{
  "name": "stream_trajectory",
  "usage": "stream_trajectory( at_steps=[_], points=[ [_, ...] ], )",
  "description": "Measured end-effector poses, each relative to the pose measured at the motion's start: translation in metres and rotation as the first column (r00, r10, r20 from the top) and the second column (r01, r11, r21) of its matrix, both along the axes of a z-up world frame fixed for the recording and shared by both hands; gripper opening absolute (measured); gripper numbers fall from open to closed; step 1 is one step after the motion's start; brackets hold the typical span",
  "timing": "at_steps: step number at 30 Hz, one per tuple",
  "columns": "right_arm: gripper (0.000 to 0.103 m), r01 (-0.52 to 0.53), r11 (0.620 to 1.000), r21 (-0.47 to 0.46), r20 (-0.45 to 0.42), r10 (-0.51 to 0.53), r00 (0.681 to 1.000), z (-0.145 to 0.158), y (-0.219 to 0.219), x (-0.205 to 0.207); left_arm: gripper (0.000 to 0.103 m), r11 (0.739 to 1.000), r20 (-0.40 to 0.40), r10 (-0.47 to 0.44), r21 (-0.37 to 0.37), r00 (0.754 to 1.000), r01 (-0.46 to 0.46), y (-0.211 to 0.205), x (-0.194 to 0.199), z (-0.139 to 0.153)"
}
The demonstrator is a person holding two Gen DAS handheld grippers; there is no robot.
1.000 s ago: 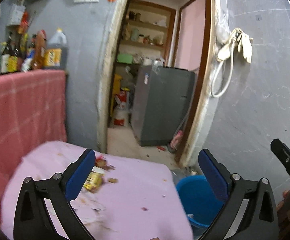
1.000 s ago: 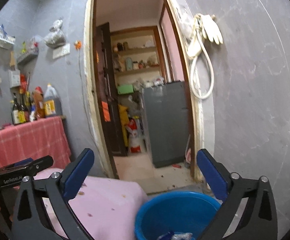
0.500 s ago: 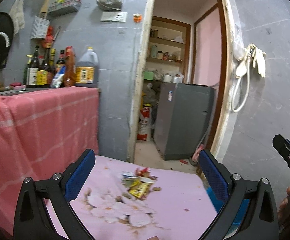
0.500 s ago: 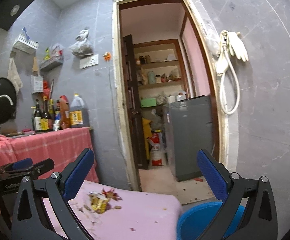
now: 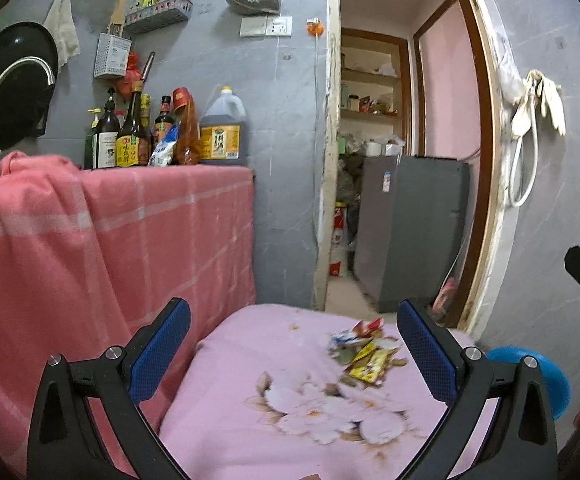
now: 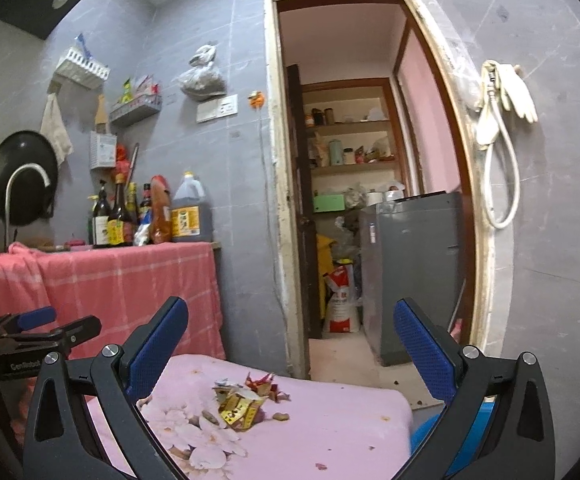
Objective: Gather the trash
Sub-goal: 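Move both open tools back above the remaining wrappers on the table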
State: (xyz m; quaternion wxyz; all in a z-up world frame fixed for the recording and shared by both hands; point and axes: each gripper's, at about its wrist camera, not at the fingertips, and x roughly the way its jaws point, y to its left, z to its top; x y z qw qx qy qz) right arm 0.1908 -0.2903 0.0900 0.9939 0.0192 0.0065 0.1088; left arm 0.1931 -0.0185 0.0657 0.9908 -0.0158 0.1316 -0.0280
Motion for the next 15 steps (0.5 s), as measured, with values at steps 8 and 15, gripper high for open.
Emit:
stream_trajectory(
  at_steps=[8, 15],
  points=[
    [0.103, -0.05, 0.998, -0.042, -0.066, 0.047, 0.997, -0.027, 0.017, 0.029, 0.102, 1.0, -0.088, 0.008, 0.009, 0.996, -0.007, 0.012, 0.025, -0.036],
    [0.103, -0.085, 0.994, -0.072, -0.135, 0.075, 0.988, -0.051, 0.029, 0.053, 0.101, 1.0, -0.155, -0.002, -0.009, 0.988, 0.0, 0.017, 0.042, -0.058]
  ],
)
